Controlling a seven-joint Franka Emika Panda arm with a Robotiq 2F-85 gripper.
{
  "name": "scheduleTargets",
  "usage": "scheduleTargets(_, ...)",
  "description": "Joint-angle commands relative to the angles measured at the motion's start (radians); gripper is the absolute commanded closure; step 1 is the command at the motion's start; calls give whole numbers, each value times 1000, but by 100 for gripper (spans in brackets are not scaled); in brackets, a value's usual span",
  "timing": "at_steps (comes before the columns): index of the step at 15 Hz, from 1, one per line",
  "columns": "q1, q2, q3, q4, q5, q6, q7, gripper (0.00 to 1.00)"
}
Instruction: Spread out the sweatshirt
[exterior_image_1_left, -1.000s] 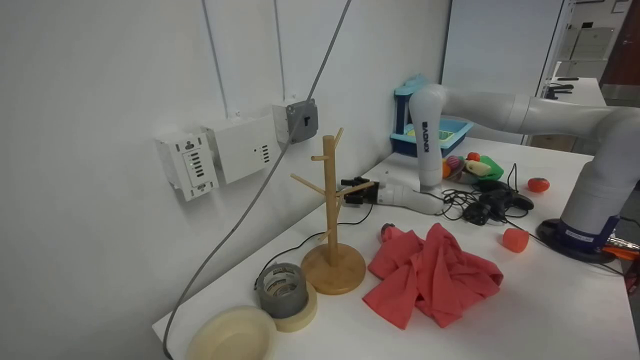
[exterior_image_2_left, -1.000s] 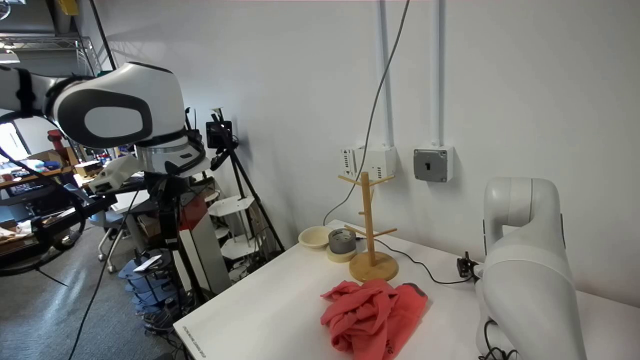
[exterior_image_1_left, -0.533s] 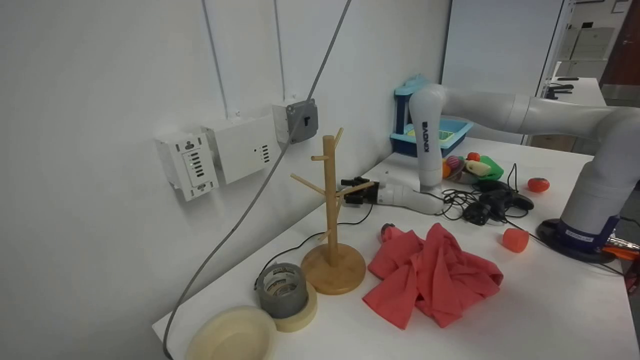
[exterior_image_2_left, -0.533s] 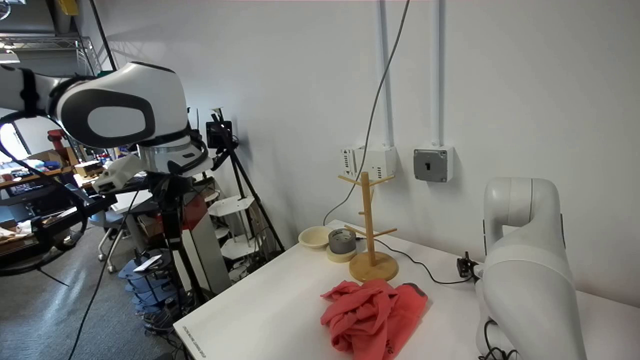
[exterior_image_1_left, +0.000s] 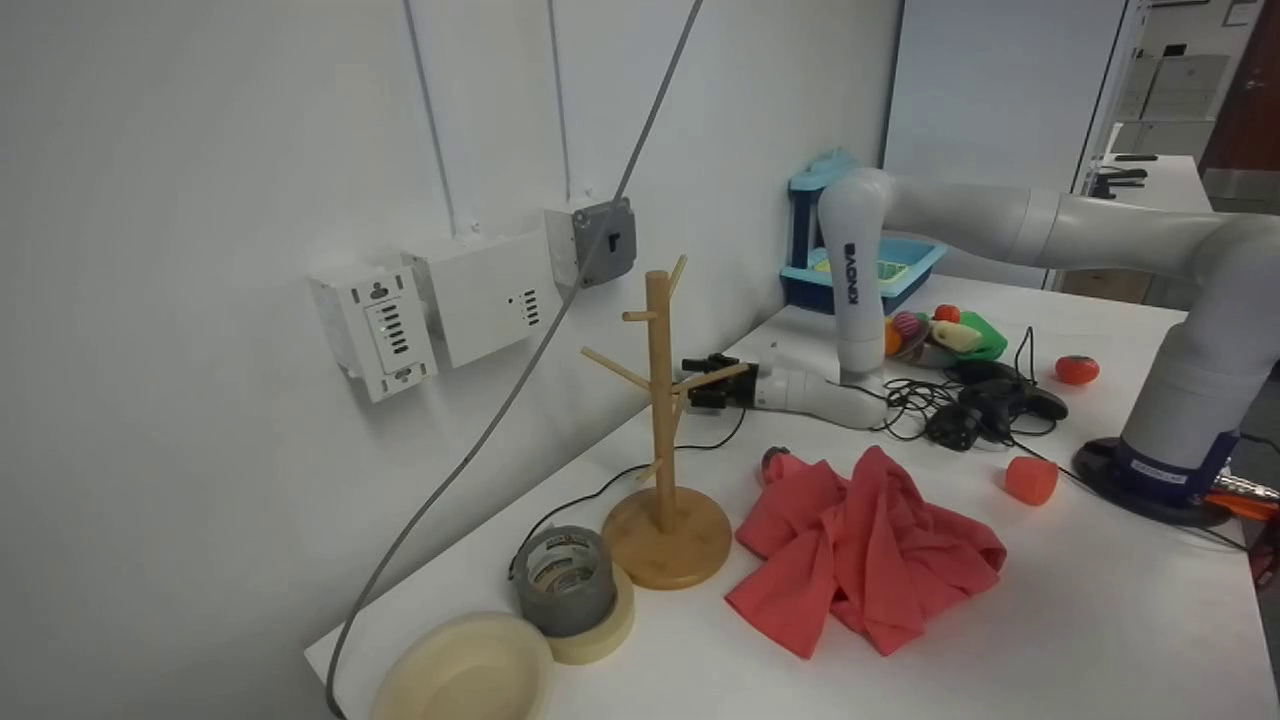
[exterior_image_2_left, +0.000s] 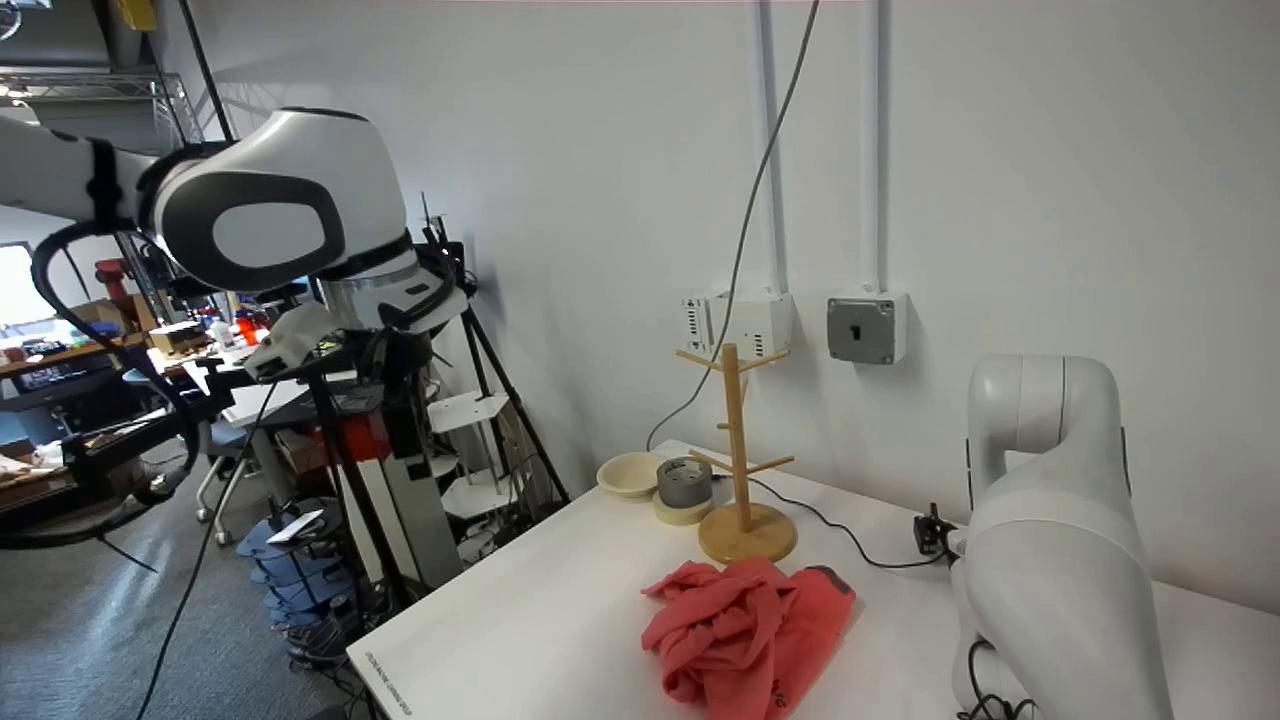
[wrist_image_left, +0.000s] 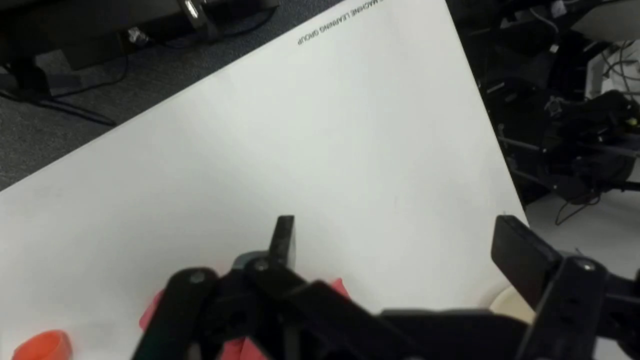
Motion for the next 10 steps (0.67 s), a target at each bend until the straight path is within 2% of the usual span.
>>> scheduleTargets(1,-32,60,9,48,-71,89,34,0)
scheduleTargets(10,-90,255,-5,134,-253,343,132,0)
